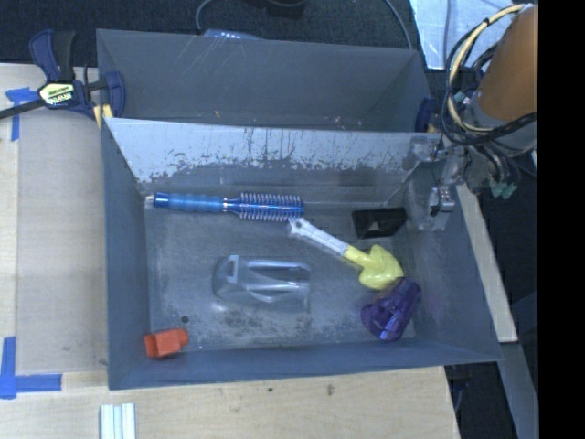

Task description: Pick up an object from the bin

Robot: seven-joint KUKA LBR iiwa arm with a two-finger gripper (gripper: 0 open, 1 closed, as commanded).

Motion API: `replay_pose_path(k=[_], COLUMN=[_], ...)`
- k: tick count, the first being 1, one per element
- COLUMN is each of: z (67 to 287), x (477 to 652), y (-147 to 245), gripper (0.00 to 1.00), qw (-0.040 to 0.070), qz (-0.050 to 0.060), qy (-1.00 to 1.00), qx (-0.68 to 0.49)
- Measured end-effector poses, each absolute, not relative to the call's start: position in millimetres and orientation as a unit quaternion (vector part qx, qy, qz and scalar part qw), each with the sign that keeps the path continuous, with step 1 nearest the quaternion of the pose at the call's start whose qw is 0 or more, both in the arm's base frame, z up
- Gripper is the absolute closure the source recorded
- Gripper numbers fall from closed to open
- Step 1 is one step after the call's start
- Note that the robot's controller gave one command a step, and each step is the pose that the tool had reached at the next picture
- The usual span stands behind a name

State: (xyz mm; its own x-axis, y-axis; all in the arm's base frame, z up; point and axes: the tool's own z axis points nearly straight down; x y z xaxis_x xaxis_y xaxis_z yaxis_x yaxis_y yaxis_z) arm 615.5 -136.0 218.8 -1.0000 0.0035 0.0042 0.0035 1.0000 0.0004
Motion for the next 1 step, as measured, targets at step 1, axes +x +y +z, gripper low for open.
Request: replay_pose_path(k=[1], z=[224.0], x=[616.8], y=[-135.5], gripper=[0.00], qw=[-0.002], qz=[0.000], qy=[-1.000], qx=[-0.001])
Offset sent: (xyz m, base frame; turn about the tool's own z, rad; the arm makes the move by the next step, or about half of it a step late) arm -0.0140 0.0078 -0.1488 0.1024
